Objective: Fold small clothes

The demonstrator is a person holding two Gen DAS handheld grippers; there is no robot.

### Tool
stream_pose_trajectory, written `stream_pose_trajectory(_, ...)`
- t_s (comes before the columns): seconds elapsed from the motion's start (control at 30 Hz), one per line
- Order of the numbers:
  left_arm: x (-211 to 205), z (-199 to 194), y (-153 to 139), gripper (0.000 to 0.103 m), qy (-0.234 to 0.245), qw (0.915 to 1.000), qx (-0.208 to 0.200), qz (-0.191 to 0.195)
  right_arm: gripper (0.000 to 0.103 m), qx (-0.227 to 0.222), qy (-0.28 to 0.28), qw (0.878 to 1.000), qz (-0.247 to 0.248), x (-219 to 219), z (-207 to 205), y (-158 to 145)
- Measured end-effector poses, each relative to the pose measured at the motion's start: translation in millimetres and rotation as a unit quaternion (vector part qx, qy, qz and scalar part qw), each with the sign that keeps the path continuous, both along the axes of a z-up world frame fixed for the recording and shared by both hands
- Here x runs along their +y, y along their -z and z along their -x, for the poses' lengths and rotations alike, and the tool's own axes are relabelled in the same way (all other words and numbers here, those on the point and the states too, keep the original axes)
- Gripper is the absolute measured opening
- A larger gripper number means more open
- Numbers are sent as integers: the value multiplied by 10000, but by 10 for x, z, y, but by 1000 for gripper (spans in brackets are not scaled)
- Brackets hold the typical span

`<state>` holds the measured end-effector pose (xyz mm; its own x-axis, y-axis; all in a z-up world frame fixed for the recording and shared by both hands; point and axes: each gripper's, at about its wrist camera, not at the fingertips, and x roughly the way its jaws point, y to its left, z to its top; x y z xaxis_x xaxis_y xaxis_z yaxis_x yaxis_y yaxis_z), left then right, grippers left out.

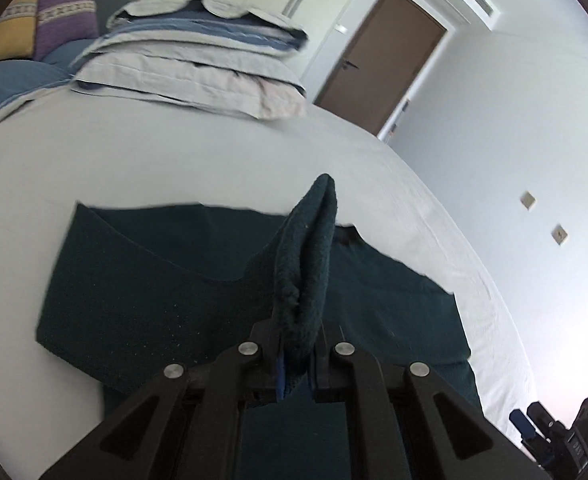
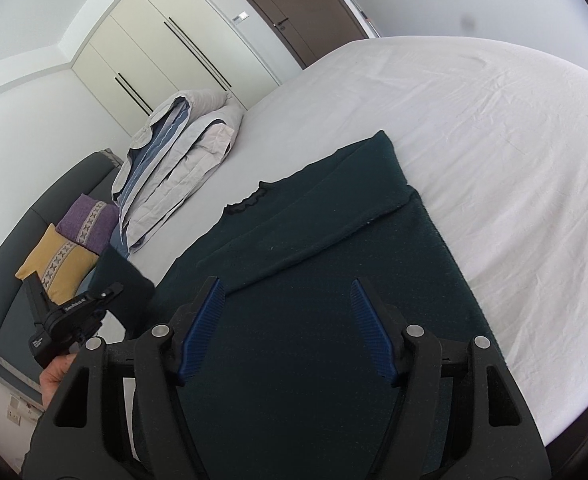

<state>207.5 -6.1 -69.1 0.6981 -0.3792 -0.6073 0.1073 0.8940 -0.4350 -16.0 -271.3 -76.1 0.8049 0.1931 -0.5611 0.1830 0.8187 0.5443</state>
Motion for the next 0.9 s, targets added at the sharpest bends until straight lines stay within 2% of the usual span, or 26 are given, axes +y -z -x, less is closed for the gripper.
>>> stream_pose_trajectory(0.03, -196, -32, 101, 11, 167, 9998, 96, -76, 64, 26, 22, 10000, -6, -40, 3, 16)
stream_pose_trajectory(0.17, -618, -17, 397, 38, 610, 9965, 526, -215, 65, 189, 89, 9998, 5, -158, -50, 89)
stream_pose_trajectory(0.2, -629, 39, 403, 47, 680, 9963, 500, -183, 65, 252, 75, 9997, -6, -170, -87, 112)
stream_pose_trajectory(0.3, -506, 281, 342, 65, 827, 9959, 350, -67, 65, 393, -66, 9992, -21, -129, -258, 178)
stream_pose_trajectory(0.43, -67, 616, 260, 67, 713, 9972, 152, 183, 65, 629, -516, 9967, -71, 148, -676, 248)
stream_pose_trajectory(0.53, 413, 717, 267, 66, 215, 9992, 199, 269, 65, 763, -1035, 9917, 12, 528, -1050, 281)
stream_pose_trajectory(0.67, 975, 757, 283, 65, -419, 9979, 236, 442, 65, 1332, -1564, 9786, 150, 1107, -1551, 455)
stream_pose_trajectory(0.87, 1457, 788, 303, 65, -906, 9941, 203, 555, 65, 1973, -1741, 9606, 894, 1737, -1967, 790)
stream_pose_trajectory(0.9, 1503, 790, 309, 65, -947, 9938, 200, 549, 50, 1888, -1771, 9607, 1005, 1783, -1977, 789)
